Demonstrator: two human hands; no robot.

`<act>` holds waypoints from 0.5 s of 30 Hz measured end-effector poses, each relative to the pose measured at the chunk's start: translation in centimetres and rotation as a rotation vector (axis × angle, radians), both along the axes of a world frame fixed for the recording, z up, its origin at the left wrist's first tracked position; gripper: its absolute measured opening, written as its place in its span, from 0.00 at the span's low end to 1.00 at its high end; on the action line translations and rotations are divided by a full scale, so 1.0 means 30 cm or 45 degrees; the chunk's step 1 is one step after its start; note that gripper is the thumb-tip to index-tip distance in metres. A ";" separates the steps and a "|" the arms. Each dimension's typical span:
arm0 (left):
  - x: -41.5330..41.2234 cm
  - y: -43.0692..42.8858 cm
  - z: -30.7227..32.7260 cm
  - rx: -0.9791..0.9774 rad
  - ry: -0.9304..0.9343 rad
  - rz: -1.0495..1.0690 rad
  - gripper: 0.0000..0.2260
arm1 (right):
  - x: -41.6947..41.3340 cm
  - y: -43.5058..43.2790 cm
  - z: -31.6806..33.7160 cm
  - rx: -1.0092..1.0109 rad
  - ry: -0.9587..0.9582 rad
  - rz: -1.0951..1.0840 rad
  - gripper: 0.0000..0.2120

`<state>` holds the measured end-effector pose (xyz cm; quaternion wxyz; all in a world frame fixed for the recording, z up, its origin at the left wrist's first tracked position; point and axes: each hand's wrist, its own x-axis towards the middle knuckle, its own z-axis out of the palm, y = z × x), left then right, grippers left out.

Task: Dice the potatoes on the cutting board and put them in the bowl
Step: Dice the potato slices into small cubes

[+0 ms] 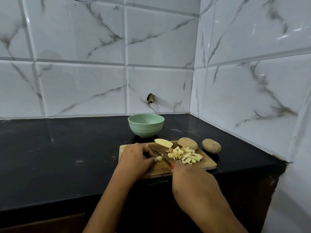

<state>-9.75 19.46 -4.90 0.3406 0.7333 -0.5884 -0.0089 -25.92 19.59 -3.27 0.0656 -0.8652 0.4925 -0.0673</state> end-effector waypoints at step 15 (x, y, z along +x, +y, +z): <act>-0.013 0.014 0.005 0.007 0.053 0.050 0.03 | 0.019 0.019 -0.083 -0.171 -0.041 -0.016 0.07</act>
